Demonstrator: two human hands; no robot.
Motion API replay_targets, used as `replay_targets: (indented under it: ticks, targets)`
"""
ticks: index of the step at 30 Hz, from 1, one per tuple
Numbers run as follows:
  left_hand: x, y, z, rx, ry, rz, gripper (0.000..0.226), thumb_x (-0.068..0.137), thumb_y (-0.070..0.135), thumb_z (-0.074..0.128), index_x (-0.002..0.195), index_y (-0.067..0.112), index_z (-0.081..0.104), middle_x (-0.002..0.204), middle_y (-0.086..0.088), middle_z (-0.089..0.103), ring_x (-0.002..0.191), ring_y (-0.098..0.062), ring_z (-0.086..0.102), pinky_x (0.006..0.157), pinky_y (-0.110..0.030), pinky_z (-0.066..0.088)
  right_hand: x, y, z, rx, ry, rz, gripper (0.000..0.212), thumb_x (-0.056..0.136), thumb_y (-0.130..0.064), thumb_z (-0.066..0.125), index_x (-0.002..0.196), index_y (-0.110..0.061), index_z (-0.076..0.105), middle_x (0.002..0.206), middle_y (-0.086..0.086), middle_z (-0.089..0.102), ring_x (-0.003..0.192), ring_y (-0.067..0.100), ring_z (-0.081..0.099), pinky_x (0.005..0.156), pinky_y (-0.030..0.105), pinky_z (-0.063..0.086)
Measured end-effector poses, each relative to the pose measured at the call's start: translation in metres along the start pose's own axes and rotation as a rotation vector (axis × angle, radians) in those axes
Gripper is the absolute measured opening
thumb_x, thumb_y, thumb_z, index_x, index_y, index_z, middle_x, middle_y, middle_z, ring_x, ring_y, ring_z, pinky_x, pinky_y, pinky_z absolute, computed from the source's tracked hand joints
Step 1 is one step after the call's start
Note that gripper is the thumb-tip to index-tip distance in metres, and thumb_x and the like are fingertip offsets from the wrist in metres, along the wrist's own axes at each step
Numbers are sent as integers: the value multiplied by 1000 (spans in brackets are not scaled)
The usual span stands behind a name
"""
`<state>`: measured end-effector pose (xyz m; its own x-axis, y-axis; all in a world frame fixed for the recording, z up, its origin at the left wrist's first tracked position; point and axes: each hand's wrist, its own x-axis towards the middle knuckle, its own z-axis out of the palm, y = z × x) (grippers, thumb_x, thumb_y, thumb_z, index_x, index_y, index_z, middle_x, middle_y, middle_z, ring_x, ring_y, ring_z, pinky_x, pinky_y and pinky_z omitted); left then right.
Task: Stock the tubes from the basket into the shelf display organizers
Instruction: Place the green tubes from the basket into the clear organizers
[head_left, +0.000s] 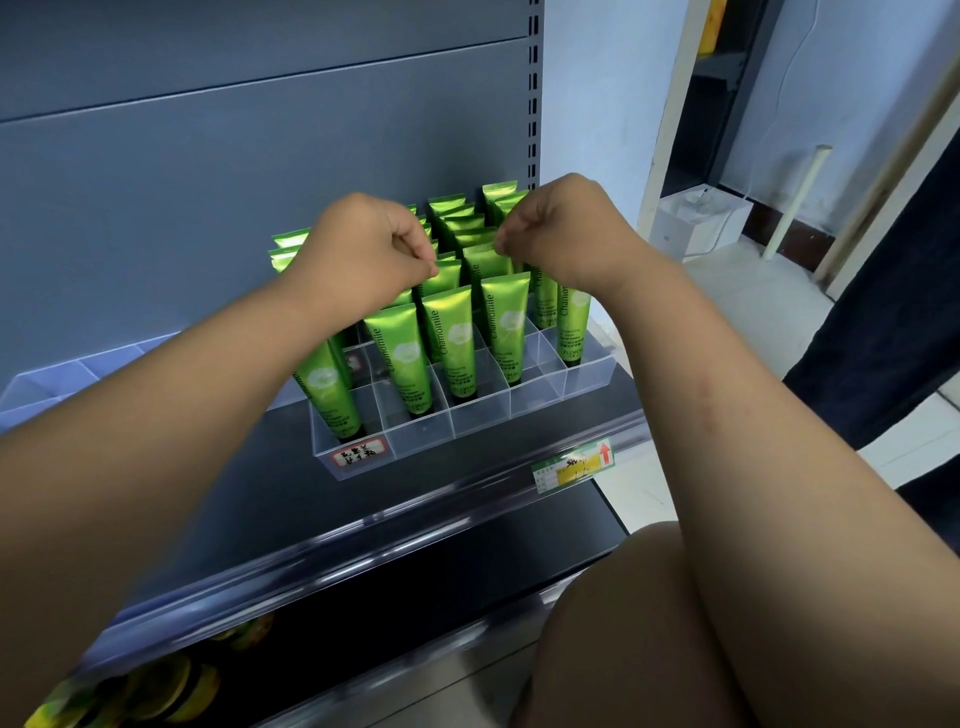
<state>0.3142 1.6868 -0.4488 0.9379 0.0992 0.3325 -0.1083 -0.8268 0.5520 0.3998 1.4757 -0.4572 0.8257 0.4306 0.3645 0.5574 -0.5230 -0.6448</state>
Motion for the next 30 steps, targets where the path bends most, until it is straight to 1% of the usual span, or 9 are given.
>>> replay_targets:
  ticks: [3, 6, 8, 12, 15, 18, 22, 27, 30]
  targets:
    - [-1, 1, 0, 17, -25, 18, 10, 82, 6, 80, 84, 15, 76, 79, 1, 73, 77, -16, 71, 75, -29, 57, 2, 1, 0, -38, 5, -7, 7, 87, -20, 76, 91, -19, 82, 83, -11, 71, 75, -6, 62, 68, 7, 44]
    - [0, -1, 1, 44, -59, 16, 17, 82, 3, 76, 88, 19, 77, 78, 5, 73, 72, -6, 68, 68, -18, 51, 2, 1, 1, -67, -7, -34, 9, 86, -17, 75, 92, -17, 83, 89, -7, 75, 82, 3, 66, 78, 17, 52]
    - [0, -1, 1, 48, -76, 18, 22, 83, 1, 73, 93, 21, 78, 82, 4, 75, 76, -7, 69, 72, -19, 52, 1, 0, 1, -82, -21, -50, 9, 86, -17, 76, 92, -15, 82, 91, -6, 76, 87, 6, 68, 82, 23, 55]
    - [0, 5, 3, 83, -86, 24, 22, 85, 2, 70, 94, 20, 79, 84, 4, 73, 76, -7, 66, 70, -16, 49, 2, 2, 1, -95, -29, -47, 8, 86, -18, 76, 91, -16, 82, 85, -9, 73, 82, 2, 66, 80, 20, 53]
    - [2, 9, 4, 142, -96, 45, 22, 83, 2, 68, 90, 20, 78, 80, 11, 68, 83, -12, 66, 77, -23, 51, 2, 3, 1, -113, -38, -55, 9, 86, -18, 77, 92, -16, 83, 81, -12, 70, 80, 1, 64, 79, 19, 52]
    - [6, 11, 4, 206, -113, 51, 15, 84, 6, 71, 87, 20, 77, 79, 16, 64, 84, -14, 65, 75, -25, 47, 2, 4, 2, -139, -50, -62, 10, 86, -17, 76, 93, -16, 83, 84, -10, 71, 87, 5, 65, 83, 21, 51]
    - [9, 11, 4, 234, -118, 71, 5, 85, 15, 78, 86, 20, 77, 75, 18, 62, 83, -15, 64, 75, -26, 47, 2, 2, 0, -144, -64, -56, 11, 85, -14, 74, 92, -18, 83, 86, -11, 72, 88, 4, 65, 79, 19, 49]
    - [9, 9, 6, 221, -83, 93, 3, 86, 18, 79, 86, 20, 78, 74, 15, 64, 81, -15, 65, 75, -27, 50, 4, 2, -2, -216, -51, -69, 30, 83, -4, 66, 96, -25, 82, 97, -11, 76, 90, 0, 60, 81, 19, 46]
    - [8, 7, 7, 207, -57, 96, 2, 86, 17, 77, 86, 20, 78, 78, 11, 69, 83, -16, 67, 80, -32, 55, 3, 1, -2, -231, -57, -78, 32, 83, -2, 64, 96, -25, 82, 97, -11, 76, 91, 1, 60, 82, 19, 46]
